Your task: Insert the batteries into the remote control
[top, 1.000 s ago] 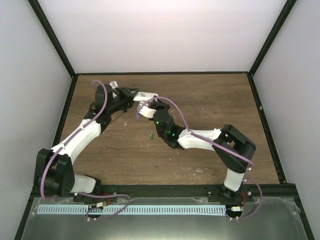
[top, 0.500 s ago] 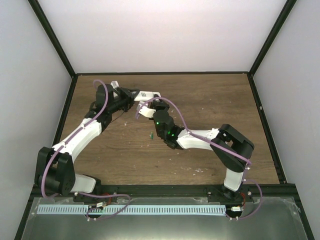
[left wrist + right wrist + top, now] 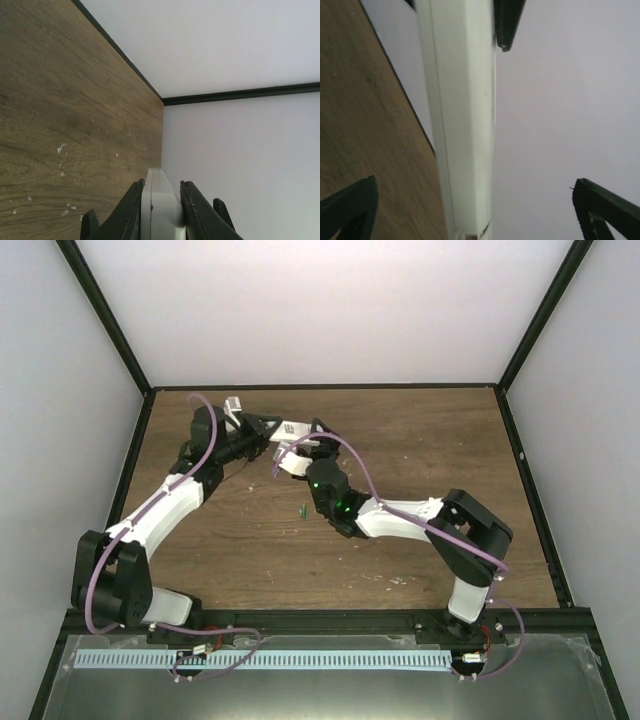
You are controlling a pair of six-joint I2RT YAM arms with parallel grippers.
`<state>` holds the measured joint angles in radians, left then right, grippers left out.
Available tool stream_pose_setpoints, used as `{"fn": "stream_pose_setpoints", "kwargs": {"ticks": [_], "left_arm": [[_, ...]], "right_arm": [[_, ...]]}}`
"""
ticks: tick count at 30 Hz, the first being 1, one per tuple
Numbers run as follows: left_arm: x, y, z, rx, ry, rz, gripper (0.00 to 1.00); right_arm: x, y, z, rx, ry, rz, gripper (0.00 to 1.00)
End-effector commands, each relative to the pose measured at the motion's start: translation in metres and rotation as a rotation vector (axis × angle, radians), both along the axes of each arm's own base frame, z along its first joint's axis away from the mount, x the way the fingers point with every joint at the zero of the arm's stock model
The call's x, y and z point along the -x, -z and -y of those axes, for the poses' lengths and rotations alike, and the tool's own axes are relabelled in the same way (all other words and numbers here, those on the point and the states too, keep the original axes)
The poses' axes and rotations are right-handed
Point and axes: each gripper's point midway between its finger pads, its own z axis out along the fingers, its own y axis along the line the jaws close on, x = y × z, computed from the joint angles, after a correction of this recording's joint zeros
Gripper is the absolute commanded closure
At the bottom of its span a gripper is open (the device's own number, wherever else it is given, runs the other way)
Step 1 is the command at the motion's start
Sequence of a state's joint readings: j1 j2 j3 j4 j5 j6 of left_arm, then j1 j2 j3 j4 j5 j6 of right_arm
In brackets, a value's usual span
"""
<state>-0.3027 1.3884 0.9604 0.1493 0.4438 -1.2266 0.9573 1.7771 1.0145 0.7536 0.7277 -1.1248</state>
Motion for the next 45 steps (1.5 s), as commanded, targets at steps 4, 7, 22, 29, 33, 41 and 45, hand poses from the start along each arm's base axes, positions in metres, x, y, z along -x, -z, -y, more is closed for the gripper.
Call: {"fn": "stream_pose_setpoints", "kwargs": {"ticks": [4, 7, 22, 29, 33, 41, 45], "left_arm": [[-0.016, -0.034, -0.005, -0.006, 0.174, 0.209, 1.00], [-0.017, -0.042, -0.015, -0.047, 0.212, 0.268, 1.00], [0.018, -0.025, 0.001, -0.221, 0.592, 0.345, 1.00], [0.026, -0.017, 0.002, -0.233, 0.632, 0.331, 1.00], [0.026, -0.017, 0.002, -0.230, 0.623, 0.337, 1.00], [0.024, -0.024, 0.002, -0.215, 0.607, 0.348, 1.00], [0.023, -0.027, 0.004, -0.197, 0.612, 0.355, 1.00]], "right_arm": [[0.013, -0.010, -0.004, -0.158, -0.154, -0.212, 0.00], [0.019, -0.017, 0.000, -0.228, -0.222, -0.306, 0.00], [0.042, -0.018, 0.028, -0.343, -0.500, -0.631, 0.00], [0.048, -0.019, 0.021, -0.341, -0.564, -0.683, 0.00], [0.051, -0.016, 0.017, -0.335, -0.584, -0.713, 0.01], [0.053, -0.009, 0.013, -0.324, -0.599, -0.750, 0.05], [0.052, -0.005, 0.011, -0.326, -0.600, -0.764, 0.08]]}}
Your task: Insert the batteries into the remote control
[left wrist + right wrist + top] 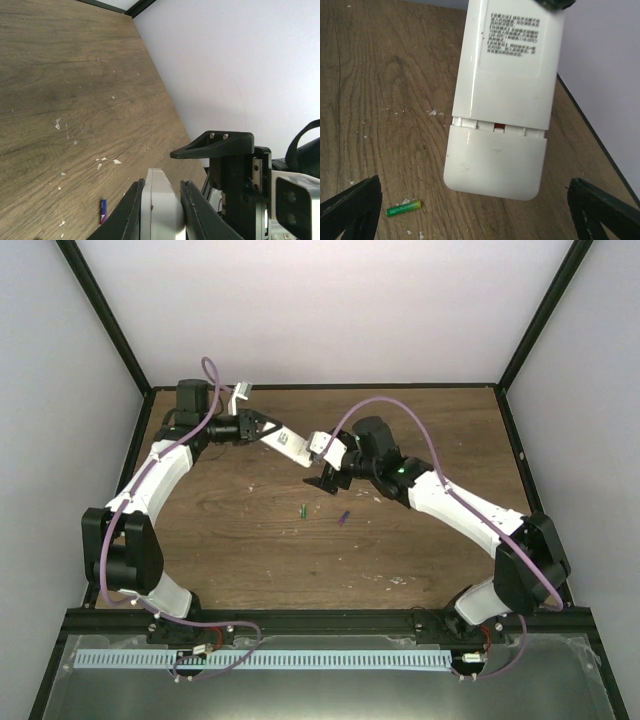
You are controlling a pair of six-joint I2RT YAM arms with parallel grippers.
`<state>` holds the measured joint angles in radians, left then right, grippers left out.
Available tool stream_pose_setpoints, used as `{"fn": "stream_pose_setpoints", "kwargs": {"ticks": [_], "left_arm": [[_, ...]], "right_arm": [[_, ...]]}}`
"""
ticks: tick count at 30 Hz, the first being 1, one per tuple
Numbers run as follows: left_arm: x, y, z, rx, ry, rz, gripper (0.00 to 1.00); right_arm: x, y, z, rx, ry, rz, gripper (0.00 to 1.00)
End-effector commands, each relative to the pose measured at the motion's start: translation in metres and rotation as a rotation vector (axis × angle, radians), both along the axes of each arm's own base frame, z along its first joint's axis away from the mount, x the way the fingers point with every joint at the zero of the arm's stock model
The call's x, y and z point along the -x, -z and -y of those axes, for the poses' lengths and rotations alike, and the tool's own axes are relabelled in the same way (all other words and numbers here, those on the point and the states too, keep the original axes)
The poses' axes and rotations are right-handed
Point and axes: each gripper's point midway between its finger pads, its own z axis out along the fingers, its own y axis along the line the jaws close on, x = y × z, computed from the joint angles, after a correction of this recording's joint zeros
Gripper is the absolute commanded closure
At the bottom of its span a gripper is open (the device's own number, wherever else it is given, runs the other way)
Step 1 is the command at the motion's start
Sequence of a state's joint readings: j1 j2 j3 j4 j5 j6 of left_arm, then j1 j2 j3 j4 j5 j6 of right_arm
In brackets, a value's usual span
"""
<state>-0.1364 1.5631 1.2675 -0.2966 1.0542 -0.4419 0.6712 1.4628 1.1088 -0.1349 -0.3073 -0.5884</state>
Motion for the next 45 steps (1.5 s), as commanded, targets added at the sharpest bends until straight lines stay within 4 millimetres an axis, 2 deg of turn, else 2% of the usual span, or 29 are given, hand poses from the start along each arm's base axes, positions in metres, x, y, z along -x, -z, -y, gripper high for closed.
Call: {"fn": "stream_pose_setpoints", "kwargs": {"ticks": [1, 6, 26, 45], "left_arm": [[0.0022, -0.0154, 0.0036, 0.035, 0.026, 0.045, 1.00], [0.0045, -0.0162, 0.0081, 0.037, 0.049, 0.048, 1.00], [0.0030, -0.0112, 0.0097, -0.009, 0.048, 0.043, 1.00], [0.0026, -0.0106, 0.0100, -0.013, 0.050, 0.044, 1.00]], "right_arm": [[-0.0058, -0.0120, -0.0062, -0.023, -0.010, -0.002, 0.08], [-0.0093, -0.0075, -0.0082, -0.018, -0.007, -0.007, 0.11], [-0.0135, -0.0109, -0.0040, 0.001, 0.015, 0.028, 0.25], [-0.0154, -0.0081, -0.0048, 0.012, 0.014, 0.026, 0.45]]}}
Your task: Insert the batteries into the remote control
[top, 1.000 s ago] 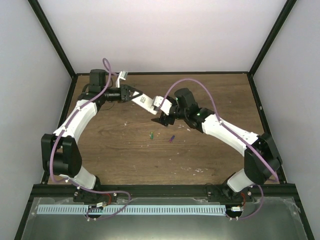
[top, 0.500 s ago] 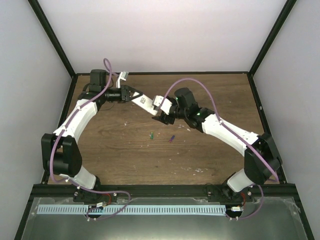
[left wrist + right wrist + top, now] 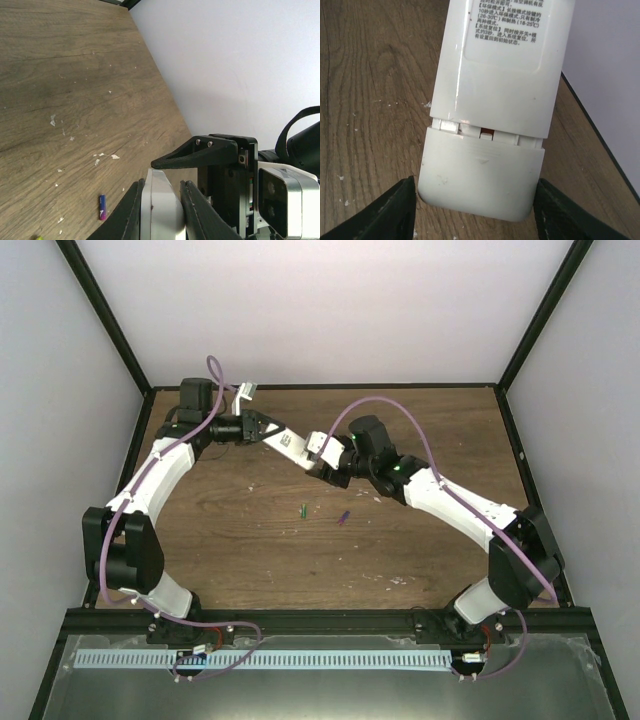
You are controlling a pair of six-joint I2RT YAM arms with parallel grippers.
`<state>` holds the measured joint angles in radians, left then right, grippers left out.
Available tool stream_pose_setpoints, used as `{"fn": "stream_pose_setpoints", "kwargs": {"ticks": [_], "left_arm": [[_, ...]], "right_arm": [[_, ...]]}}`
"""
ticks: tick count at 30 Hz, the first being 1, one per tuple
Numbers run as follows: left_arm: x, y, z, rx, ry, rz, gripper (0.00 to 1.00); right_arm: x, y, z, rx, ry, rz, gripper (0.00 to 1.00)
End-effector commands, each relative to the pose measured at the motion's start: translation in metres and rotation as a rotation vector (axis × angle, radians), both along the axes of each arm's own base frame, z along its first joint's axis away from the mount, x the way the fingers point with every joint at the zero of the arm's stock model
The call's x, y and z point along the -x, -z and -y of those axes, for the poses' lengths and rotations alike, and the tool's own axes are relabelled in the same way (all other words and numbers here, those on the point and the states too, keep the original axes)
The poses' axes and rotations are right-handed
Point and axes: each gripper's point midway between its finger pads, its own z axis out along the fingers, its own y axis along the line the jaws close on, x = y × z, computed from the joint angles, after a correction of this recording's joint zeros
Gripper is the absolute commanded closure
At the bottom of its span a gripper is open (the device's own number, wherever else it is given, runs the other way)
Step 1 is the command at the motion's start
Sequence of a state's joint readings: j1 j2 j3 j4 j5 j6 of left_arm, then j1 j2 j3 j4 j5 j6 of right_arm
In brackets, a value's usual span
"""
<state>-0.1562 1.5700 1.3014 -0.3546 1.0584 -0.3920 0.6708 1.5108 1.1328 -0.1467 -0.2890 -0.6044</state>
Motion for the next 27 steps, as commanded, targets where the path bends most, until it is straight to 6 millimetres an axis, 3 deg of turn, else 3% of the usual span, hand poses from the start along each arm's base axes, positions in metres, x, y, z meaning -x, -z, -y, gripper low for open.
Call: {"fn": "stream_pose_setpoints", "kwargs": {"ticks": [1, 27], "left_arm": [[-0.0029, -0.0072, 0.0023, 0.002, 0.012, 0.028, 1.00], [-0.0047, -0.0088, 0.0014, -0.008, 0.003, 0.033, 1.00]], "right_arm": [[-0.0069, -0.0202, -0.0017, -0.023, 0.007, 0.035, 0.47], [-0.0107, -0.0107, 0.0007, 0.008, 0.023, 0.032, 0.67]]}}
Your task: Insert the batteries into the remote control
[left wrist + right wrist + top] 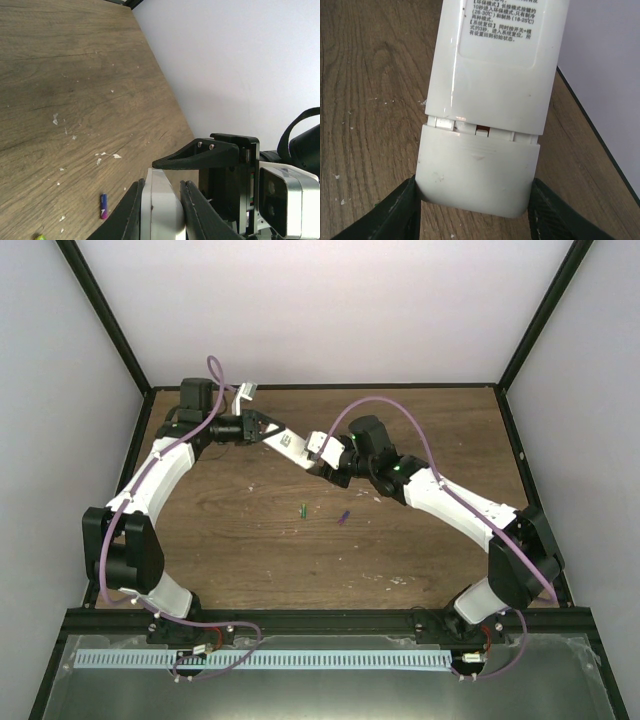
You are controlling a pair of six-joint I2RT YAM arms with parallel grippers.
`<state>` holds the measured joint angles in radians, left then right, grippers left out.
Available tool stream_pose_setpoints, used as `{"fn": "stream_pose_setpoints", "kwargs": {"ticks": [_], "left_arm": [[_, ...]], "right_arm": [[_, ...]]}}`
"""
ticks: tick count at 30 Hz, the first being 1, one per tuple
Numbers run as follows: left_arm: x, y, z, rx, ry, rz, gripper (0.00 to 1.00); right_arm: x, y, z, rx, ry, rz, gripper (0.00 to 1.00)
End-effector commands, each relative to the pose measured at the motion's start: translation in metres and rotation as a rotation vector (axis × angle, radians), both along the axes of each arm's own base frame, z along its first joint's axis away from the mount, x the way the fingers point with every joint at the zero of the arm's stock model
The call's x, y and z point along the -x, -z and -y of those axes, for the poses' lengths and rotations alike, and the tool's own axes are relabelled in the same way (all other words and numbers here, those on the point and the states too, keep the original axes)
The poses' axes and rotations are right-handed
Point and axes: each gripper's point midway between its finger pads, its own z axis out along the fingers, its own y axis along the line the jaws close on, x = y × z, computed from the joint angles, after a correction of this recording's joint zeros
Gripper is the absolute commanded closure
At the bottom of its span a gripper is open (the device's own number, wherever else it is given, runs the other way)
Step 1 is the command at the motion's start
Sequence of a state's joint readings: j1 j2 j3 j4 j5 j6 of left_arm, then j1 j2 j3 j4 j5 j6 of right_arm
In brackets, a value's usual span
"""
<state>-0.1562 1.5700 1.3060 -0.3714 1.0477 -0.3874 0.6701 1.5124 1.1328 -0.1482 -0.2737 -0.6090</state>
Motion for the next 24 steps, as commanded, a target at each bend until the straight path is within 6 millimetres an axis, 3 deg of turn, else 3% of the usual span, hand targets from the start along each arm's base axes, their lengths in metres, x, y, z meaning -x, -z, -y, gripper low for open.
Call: {"fn": "stream_pose_setpoints", "kwargs": {"ticks": [1, 8, 24], "left_arm": [[-0.005, -0.010, 0.002, -0.004, 0.006, 0.040, 1.00], [-0.008, -0.010, 0.001, -0.018, -0.008, 0.044, 1.00], [-0.012, -0.007, -0.007, -0.071, -0.047, 0.046, 1.00]], "right_arm": [[-0.008, -0.012, -0.001, 0.001, 0.012, 0.027, 0.67], [-0.008, -0.005, 0.001, 0.022, 0.017, 0.017, 0.72], [-0.010, 0.027, 0.006, 0.088, 0.040, -0.041, 0.72]]}}
